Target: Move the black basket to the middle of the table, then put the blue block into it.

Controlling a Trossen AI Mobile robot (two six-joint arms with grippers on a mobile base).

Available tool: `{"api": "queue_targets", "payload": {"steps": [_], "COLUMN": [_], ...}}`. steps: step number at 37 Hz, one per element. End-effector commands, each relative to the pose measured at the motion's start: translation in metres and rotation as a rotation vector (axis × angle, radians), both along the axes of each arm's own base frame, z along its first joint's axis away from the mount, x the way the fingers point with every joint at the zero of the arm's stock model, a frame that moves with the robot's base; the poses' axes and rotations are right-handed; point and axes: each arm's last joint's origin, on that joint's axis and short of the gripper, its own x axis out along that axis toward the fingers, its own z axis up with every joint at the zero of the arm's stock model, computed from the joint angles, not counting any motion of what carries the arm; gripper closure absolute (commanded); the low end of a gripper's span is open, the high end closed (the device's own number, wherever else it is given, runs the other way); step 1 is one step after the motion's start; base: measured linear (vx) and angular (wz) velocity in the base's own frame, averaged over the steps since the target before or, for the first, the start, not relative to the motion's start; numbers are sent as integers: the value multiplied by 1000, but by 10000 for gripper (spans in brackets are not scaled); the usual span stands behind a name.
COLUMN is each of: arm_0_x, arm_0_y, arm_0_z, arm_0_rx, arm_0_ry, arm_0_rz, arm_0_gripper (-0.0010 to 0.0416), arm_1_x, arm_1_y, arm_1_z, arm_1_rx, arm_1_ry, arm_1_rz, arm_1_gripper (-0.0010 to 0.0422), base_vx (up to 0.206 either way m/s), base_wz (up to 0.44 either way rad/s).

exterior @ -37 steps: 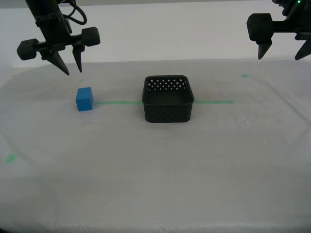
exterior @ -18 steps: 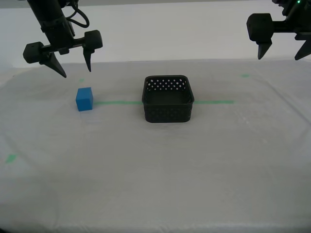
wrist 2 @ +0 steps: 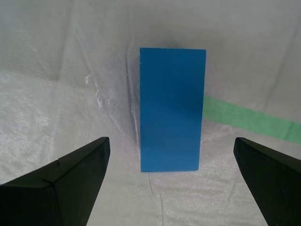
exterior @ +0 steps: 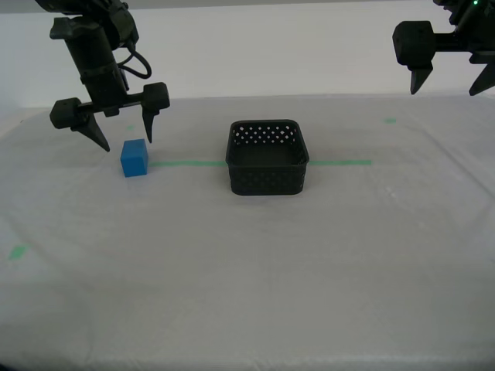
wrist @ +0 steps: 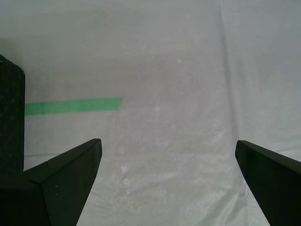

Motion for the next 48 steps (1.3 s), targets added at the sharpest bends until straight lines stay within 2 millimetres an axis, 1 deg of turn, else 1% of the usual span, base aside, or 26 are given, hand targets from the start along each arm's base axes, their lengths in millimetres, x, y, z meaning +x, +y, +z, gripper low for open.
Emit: {"api": "queue_targets", "payload": {"steps": [1,11,24,48], "arm_0_x": [0,0,0,0], "arm_0_y": [0,0,0,0], "arm_0_z": [0,0,0,0], "arm_0_rx": [-3,-2,-2,-2], "arm_0_ry": [-1,-2,-2,-2], "arm_0_rz": [-3,-3,-3,-3], "arm_0_gripper": [7,7,7,7], "arm_1_x": [3,11,14,11], "arm_1_y": [-1,-2,0,-3], "arm_1_z": [-8,-24,-23,-26], "arm_1_rx": [1,-4,67,70], "arm_1_ry": [1,-26,-66,-55], "arm_1_rz": [5,9,27,10], "arm_1_gripper": [51,51,50,51], "base_vx": [0,0,0,0], "base_wz": [0,0,0,0]}}
